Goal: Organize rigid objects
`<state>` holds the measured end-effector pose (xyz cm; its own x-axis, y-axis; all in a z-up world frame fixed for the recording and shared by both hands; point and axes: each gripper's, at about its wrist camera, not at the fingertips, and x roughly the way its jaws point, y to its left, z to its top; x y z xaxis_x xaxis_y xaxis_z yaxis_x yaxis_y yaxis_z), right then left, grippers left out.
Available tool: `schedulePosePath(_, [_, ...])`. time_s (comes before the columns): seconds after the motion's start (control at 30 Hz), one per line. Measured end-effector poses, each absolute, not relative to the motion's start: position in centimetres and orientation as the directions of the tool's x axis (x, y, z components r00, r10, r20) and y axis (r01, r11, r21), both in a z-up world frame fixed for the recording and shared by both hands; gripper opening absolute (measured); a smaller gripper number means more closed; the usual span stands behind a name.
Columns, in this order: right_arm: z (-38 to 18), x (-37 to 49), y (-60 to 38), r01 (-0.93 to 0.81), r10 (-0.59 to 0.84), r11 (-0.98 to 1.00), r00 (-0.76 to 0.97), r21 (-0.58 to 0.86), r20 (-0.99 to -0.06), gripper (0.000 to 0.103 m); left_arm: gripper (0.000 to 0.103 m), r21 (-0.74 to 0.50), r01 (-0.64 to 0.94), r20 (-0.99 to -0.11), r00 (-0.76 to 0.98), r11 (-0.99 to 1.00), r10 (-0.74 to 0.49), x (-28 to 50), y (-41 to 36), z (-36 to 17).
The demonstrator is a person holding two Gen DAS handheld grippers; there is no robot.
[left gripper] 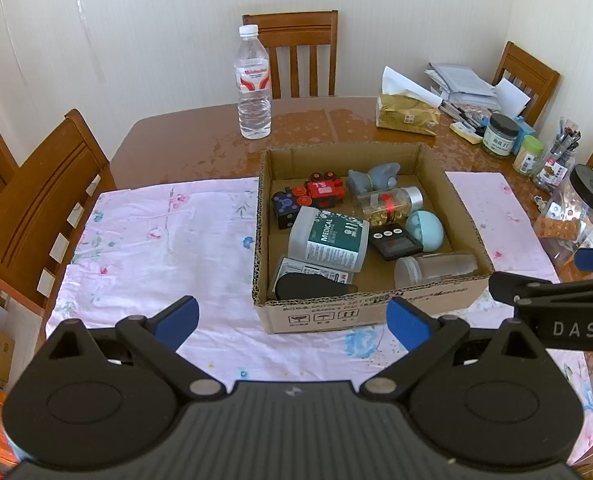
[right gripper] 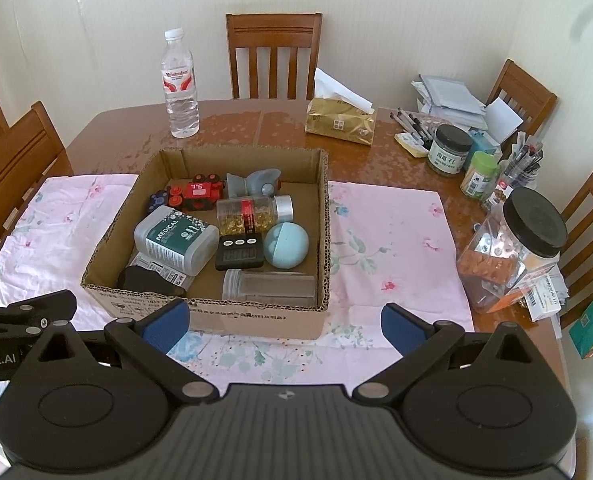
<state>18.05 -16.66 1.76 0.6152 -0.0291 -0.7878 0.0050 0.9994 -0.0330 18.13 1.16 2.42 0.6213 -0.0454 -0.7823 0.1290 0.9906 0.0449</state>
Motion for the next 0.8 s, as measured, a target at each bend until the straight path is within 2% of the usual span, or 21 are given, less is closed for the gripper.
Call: schedulePosePath(0.8, [1.79,17.69,-16.71,0.011,-0.047,0.999,0.62,-0.051,-0.783,0.103,0.1,0.062,0.123,-0.782,0.622,0.99,-0.028,18.1,0.74,2.41])
